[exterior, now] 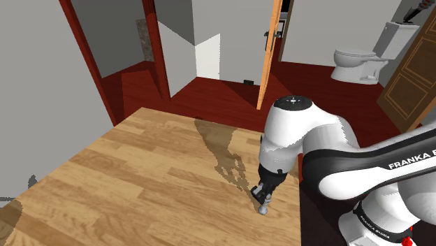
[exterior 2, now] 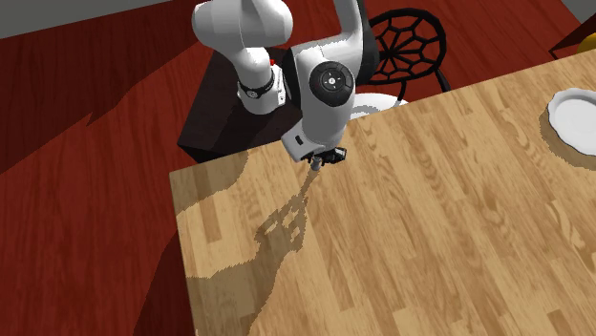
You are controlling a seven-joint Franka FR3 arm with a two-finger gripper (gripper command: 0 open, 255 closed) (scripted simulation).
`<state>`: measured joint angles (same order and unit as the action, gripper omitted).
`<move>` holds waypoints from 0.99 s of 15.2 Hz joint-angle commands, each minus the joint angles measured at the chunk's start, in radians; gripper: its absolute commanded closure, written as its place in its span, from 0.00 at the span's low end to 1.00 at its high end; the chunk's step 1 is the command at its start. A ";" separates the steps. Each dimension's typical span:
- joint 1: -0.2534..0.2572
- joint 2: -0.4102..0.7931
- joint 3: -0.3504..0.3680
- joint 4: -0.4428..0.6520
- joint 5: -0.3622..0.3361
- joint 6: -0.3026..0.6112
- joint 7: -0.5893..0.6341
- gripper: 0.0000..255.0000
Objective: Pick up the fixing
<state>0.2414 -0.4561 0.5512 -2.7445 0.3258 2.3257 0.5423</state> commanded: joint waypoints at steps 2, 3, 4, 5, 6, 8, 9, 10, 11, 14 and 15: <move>0.003 -0.023 -0.010 0.012 -0.001 -0.037 -0.002 1.00; 0.004 -0.035 -0.015 0.019 -0.001 -0.054 -0.003 1.00; 0.005 -0.046 -0.019 0.025 -0.002 -0.072 -0.004 1.00; 0.006 -0.056 -0.024 0.032 -0.003 -0.090 -0.005 1.00; 0.007 -0.066 -0.029 0.040 -0.005 -0.107 -0.005 1.00; 0.008 -0.086 -0.038 0.055 -0.008 -0.141 -0.006 1.00; 0.009 -0.094 -0.043 0.063 -0.009 -0.158 -0.007 1.00; 0.009 -0.103 -0.047 0.071 -0.011 -0.175 -0.007 1.00; 0.009 -0.111 -0.051 0.080 -0.013 -0.191 -0.007 1.00; 0.010 -0.133 -0.064 0.106 -0.019 -0.240 -0.008 1.00; 0.010 -0.140 -0.068 0.115 -0.021 -0.255 -0.008 1.00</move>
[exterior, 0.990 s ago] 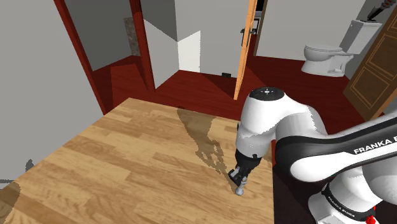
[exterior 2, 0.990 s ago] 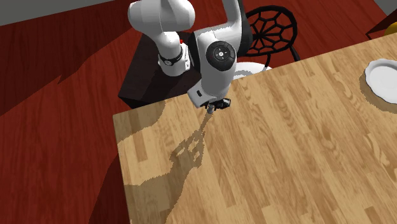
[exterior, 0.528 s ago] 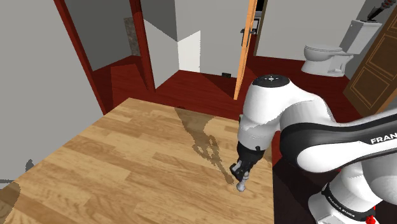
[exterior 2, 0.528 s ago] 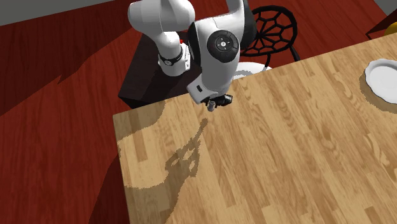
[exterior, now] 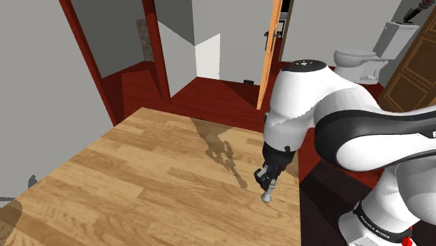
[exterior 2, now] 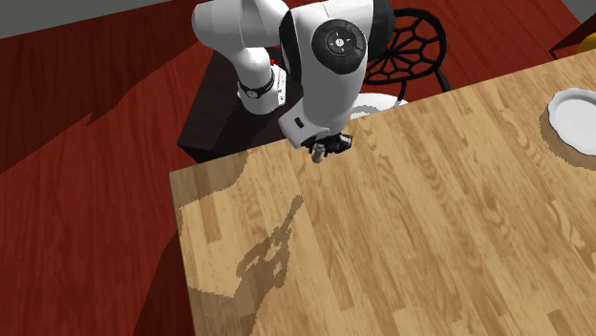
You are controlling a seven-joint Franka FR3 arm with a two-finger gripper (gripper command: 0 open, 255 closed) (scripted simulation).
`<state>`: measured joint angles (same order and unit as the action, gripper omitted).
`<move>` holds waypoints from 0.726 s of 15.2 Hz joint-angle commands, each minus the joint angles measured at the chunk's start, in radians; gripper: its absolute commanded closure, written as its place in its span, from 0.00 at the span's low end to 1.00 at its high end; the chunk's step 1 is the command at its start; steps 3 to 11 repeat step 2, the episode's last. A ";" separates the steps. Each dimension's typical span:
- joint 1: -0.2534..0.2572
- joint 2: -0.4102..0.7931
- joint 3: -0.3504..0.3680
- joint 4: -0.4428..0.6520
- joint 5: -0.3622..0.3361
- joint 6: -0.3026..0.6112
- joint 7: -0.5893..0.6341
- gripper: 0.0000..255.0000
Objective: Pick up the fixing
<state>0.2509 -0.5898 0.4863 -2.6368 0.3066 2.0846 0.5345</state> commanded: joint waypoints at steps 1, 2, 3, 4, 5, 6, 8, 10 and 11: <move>0.000 -0.007 -0.004 0.009 -0.002 -0.017 0.000 1.00; 0.000 -0.007 -0.004 0.009 -0.002 -0.017 0.000 1.00; 0.000 -0.007 -0.004 0.009 -0.002 -0.017 0.000 1.00; 0.000 -0.007 -0.004 0.009 -0.002 -0.017 0.000 1.00; 0.000 -0.007 -0.004 0.009 -0.002 -0.017 0.000 1.00; 0.000 -0.007 -0.004 0.009 -0.002 -0.017 0.000 1.00; 0.000 -0.007 -0.004 0.009 -0.002 -0.017 0.000 1.00; 0.000 -0.007 -0.004 0.009 -0.002 -0.017 0.000 1.00; 0.000 -0.007 -0.004 0.009 -0.002 -0.017 0.000 1.00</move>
